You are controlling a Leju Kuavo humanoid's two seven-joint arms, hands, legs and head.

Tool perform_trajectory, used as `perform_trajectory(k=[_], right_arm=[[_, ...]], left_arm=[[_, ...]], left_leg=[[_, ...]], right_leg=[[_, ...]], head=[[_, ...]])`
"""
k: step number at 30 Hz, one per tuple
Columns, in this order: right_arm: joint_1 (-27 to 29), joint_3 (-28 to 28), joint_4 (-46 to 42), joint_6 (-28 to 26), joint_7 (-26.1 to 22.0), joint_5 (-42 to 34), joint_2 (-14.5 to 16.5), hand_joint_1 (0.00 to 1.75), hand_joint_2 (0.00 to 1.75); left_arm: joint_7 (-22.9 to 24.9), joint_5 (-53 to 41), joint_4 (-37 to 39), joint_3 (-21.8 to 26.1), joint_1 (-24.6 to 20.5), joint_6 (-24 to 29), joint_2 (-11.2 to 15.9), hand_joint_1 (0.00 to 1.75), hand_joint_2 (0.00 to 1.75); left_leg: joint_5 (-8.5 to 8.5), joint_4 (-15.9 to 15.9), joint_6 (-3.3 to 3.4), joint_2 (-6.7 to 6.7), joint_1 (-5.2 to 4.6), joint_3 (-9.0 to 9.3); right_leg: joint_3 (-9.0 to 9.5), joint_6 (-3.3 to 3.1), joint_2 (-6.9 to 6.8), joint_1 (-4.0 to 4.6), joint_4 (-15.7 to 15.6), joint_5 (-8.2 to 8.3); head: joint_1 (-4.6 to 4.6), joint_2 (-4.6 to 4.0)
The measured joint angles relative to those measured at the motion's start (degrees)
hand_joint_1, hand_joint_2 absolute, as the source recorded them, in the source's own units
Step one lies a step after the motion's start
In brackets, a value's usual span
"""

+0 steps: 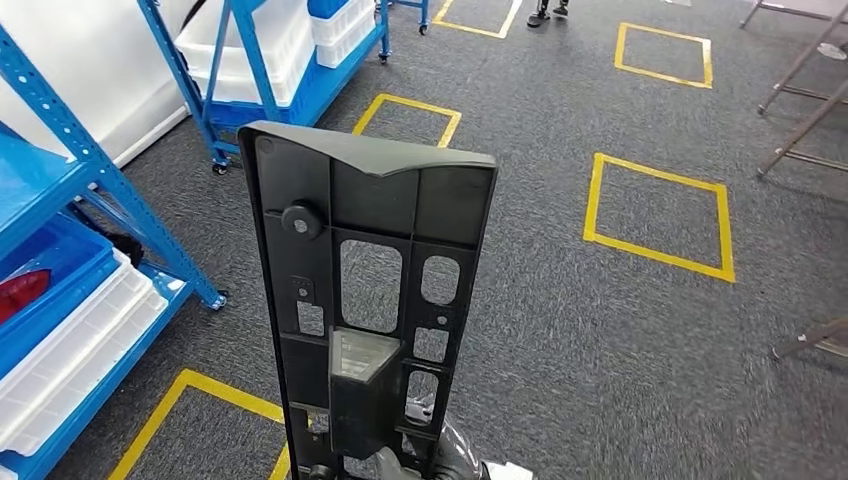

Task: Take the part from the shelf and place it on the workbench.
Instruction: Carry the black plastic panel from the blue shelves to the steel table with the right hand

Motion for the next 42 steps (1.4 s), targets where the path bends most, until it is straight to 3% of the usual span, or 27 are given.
perform_trajectory(k=[1,2,4,6,7,9,11,13,15,16,17,18,20,22,24,25,27,29,30,31,32,33,35,37,39,40,42], right_arm=[[0.0,0.0,0.1,0.0,0.0,0.0,0.0,1.75,1.75],[0.0,0.0,0.1,0.0,0.1,0.0,0.0,1.75,1.75],[0.0,0.0,0.1,0.1,0.1,0.0,0.0,1.75,1.75],[-0.1,0.0,0.1,0.1,0.1,0.0,0.1,1.75,1.75],[-0.1,0.0,0.1,0.2,0.1,0.0,0.1,1.75,1.75],[0.0,0.0,0.1,0.2,0.1,0.0,0.1,1.75,1.75],[0.1,-0.1,0.1,0.2,0.1,0.0,0.2,1.75,1.75],[0.0,-0.2,0.1,0.2,0.1,0.0,0.4,1.75,1.75],[0.1,-0.3,0.3,0.2,0.1,0.0,0.4,1.75,1.75],[0.1,-0.3,0.3,0.2,0.1,0.0,0.4,1.75,1.75],[0.1,-0.3,0.4,0.2,0.2,0.0,0.4,1.75,1.75],[0.1,-0.4,0.4,0.2,0.2,0.0,0.4,1.75,1.75],[0.1,-0.4,0.4,0.1,0.2,0.0,0.5,1.75,1.75],[0.2,-0.5,0.4,0.0,0.3,0.1,0.5,1.75,1.75],[0.3,-0.6,0.4,-0.1,0.4,0.1,0.5,1.75,1.75],[0.3,-0.6,0.4,-0.1,0.4,0.1,0.5,1.75,1.75],[0.3,-0.7,0.4,-0.1,0.5,0.1,0.5,1.75,1.75],[0.3,-0.7,0.4,-0.2,0.5,0.1,0.5,1.75,1.75],[0.3,-0.7,0.4,-0.2,0.5,0.1,0.5,1.75,1.75],[0.3,-0.7,0.4,-0.2,0.5,0.1,0.5,1.75,1.75],[0.3,-0.7,0.4,-0.2,0.6,0.1,0.5,1.75,1.75],[0.4,-0.7,0.4,-0.2,0.6,0.1,0.5,1.75,1.75],[0.3,-0.7,0.4,-0.3,0.7,0.1,0.5,1.75,1.75],[0.3,-0.7,0.3,-0.3,0.8,0.1,0.5,1.75,1.75],[0.4,-0.7,0.2,-0.4,0.8,0.2,0.5,1.75,1.75],[0.4,-0.7,0.1,-0.4,0.9,0.2,0.5,1.75,1.75],[0.5,-0.8,-0.1,-0.4,0.9,0.2,0.5,1.75,1.75]], left_arm=[[0.0,0.0,0.0,0.0,0.0,0.0,0.0,0.00,1.75],[0.0,0.0,0.0,0.0,0.0,0.0,0.0,0.00,1.75],[0.0,-0.1,0.0,0.0,-0.1,-0.1,0.0,0.00,1.75],[0.0,-0.1,0.0,0.0,-0.1,-0.1,0.0,0.00,1.75],[0.0,-0.1,0.0,0.0,-0.1,-0.1,-0.1,0.00,1.75],[0.0,-0.1,0.0,0.0,-0.3,-0.2,-0.1,0.00,1.75],[0.0,-0.2,0.0,0.0,-0.4,-0.2,-0.1,0.00,1.75],[0.0,-0.3,0.0,0.0,-0.3,-0.3,-0.1,0.00,1.75],[0.0,-0.3,0.0,0.0,-0.2,-0.4,-0.1,0.00,1.75],[0.1,-0.3,0.0,0.0,-0.2,-0.4,-0.1,0.00,1.75],[0.1,-0.3,0.0,0.0,-0.2,-0.4,-0.1,0.00,1.75],[0.1,-0.3,0.0,0.0,-0.3,-0.5,-0.1,0.00,1.75],[0.2,-0.3,0.0,0.0,-0.2,-0.5,0.0,0.00,1.75],[0.3,-0.3,0.0,0.0,-0.2,-0.5,0.0,0.00,1.75],[0.3,-0.3,0.0,0.0,-0.3,-0.5,0.0,0.00,1.75],[0.3,-0.4,0.0,0.0,-0.4,-0.5,-0.1,0.00,1.75],[0.3,-0.5,0.0,-0.1,-0.4,-0.5,-0.2,0.00,1.75],[0.3,-0.5,0.0,-0.1,-0.3,-0.6,-0.2,0.00,1.75],[0.3,-0.6,0.0,-0.1,-0.2,-0.6,-0.2,0.00,1.75],[0.3,-0.6,0.0,-0.1,-0.1,-0.6,-0.2,0.00,1.75],[0.3,-0.6,0.0,-0.1,-0.1,-0.6,-0.1,0.00,1.75],[0.3,-0.6,0.0,-0.1,-0.2,-0.6,-0.1,0.00,1.75],[0.3,-0.7,0.0,-0.1,-0.2,-0.7,-0.2,0.00,1.75],[0.3,-0.7,0.0,-0.1,-0.2,-0.7,-0.3,0.00,1.75],[0.3,-0.7,0.0,-0.1,-0.4,-0.7,-0.3,0.00,1.75],[0.3,-0.7,0.0,-0.1,-0.5,-0.7,-0.3,0.00,1.75],[0.3,-0.7,0.0,-0.1,-0.7,-0.7,-0.4,0.00,1.75]], left_leg=[[-0.12,0.0,0.01,0.80,-0.08,0.09],[-0.26,0.0,-0.04,1.51,-0.15,0.25],[-0.66,0.0,-0.26,2.74,-0.31,0.76],[-1.05,-0.1,-0.71,3.75,-0.50,1.18],[-1.17,-0.1,-0.98,4.28,-0.56,1.33],[-1.48,-0.3,-1.51,5.22,-0.56,1.81],[-3.01,1.6,-1.94,3.36,-0.44,1.41],[-6.20,8.0,-2.20,0.13,-0.28,-1.51],[-8.24,14.6,-2.41,-0.94,-0.24,-5.23],[-7.71,15.6,-2.48,-1.04,-0.22,-6.08],[-6.09,14.3,-2.50,-1.11,-0.18,-5.86],[-3.65,10.9,-2.49,-1.45,-0.10,-4.63],[-0.25,3.6,-2.34,-3.80,0.19,-1.75],[0.30,0.6,-1.94,-5.55,0.25,-0.61],[0.48,0.2,-1.21,-4.80,0.14,-0.52],[0.65,-0.1,-0.81,-4.22,0.15,-0.40],[0.94,-0.6,-0.07,-2.84,0.23,-0.17],[0.85,-0.7,0.31,-1.31,-0.01,-0.10],[0.77,-0.7,0.35,-0.51,-0.11,-0.09],[0.66,-0.7,0.36,0.29,-0.18,-0.06],[0.54,-0.7,0.30,1.03,-0.22,0.02],[0.39,-0.7,0.20,1.70,-0.24,0.18],[0.00,-0.7,-0.20,2.83,-0.39,0.64],[-0.39,-0.7,-0.79,3.79,-0.53,0.99],[-0.65,-0.9,-1.44,4.85,-0.52,1.38],[-0.93,-0.7,-1.76,4.53,-0.42,1.55],[-2.92,2.2,-2.14,2.12,-0.27,0.60]], right_leg=[[-0.21,-0.05,-0.17,-0.03,0.4,0.47],[0.91,-0.22,-0.40,0.00,-1.7,1.96],[5.31,-0.99,-2.49,0.51,-9.8,5.34],[8.08,-1.84,-4.57,1.27,-15.1,6.58],[8.31,-2.15,-4.81,1.58,-15.7,6.39],[8.45,-2.63,-3.32,1.44,-16.2,6.65],[9.12,-3.27,-1.87,1.00,-17.1,7.00],[9.56,-3.75,-0.48,0.83,-17.6,7.12],[9.62,-3.91,1.19,0.90,-17.5,7.05],[9.68,-3.89,2.06,0.91,-17.4,6.99],[9.78,-3.82,2.94,0.88,-17.2,6.91],[9.89,-3.66,3.80,0.82,-17.1,6.78],[9.79,-3.18,5.29,0.73,-16.5,6.47],[9.22,-2.49,6.40,0.60,-16.1,6.45],[8.82,-1.73,7.32,0.42,-16.2,6.66],[8.65,-1.41,6.84,0.44,-16.0,6.49],[6.98,-0.86,3.80,0.55,-12.7,4.52],[3.17,-0.30,0.74,0.35,-5.3,1.03],[1.36,-0.07,0.24,0.15,-2.0,-0.06],[0.38,0.08,-0.01,-0.04,-0.4,-0.15],[0.63,0.14,-0.20,-0.17,-1.1,0.88],[2.14,0.08,-0.59,-0.23,-4.1,2.76],[6.49,-0.48,-2.75,0.14,-12.2,6.05],[8.54,-1.32,-4.11,0.79,-16.3,6.85],[8.50,-2.05,-3.05,1.08,-16.6,6.74],[8.67,-2.36,-2.38,0.98,-16.9,6.86],[9.21,-3.04,-1.18,0.58,-17.6,7.16]], head=[[0.00,0.01],[0.00,0.01],[0.00,0.01],[0.00,0.00],[0.00,0.00],[0.00,0.01],[0.00,0.00],[-0.01,0.01],[-0.02,0.01],[-0.02,0.01],[-0.02,0.01],[-0.02,0.01],[-0.01,0.01],[-0.01,0.01],[-0.01,0.01],[-0.01,0.01],[0.00,0.01],[0.00,0.01],[0.00,0.00],[0.00,-0.01],[0.00,0.00],[0.00,0.00],[0.00,-0.01],[0.00,0.00],[-0.01,0.01],[-0.01,0.01],[-0.01,0.01]])
